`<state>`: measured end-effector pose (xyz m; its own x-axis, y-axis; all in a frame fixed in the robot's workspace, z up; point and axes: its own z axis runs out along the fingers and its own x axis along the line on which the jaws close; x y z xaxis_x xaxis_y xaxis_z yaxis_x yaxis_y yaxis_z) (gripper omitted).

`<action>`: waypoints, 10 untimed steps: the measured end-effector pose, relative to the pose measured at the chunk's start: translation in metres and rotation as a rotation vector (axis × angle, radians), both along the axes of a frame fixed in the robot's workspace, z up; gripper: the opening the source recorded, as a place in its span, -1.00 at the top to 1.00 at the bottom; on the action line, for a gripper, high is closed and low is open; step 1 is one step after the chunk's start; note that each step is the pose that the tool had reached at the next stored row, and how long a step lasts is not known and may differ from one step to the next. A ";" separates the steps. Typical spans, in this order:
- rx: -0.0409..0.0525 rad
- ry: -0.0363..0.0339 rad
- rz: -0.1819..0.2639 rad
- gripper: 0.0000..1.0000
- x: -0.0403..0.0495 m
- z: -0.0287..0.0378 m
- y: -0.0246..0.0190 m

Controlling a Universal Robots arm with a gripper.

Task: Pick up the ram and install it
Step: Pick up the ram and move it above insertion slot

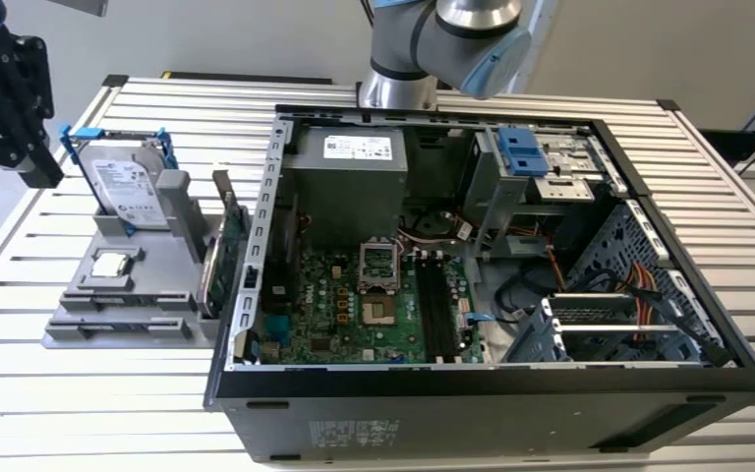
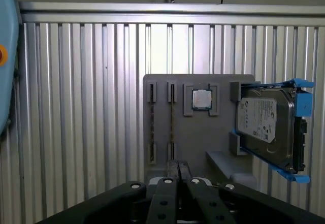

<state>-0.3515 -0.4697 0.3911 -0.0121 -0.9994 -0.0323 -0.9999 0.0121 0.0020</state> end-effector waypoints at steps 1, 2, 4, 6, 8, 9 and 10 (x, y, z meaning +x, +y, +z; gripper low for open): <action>0.0000 0.0000 0.000 -1.00 0.0000 0.0000 0.0000; 0.0000 0.0001 0.000 -1.00 0.0000 0.0000 0.0000; 0.0000 0.0000 0.000 -1.00 0.0000 0.0000 0.0000; 0.0000 0.0000 0.000 -1.00 0.0000 0.0000 0.0000; 0.0000 0.0001 0.000 -1.00 0.0000 -0.0001 0.0000; 0.0000 0.0000 0.000 -1.00 0.0000 -0.0004 0.0000; 0.0001 -0.0001 0.000 -1.00 0.0000 -0.0008 0.0000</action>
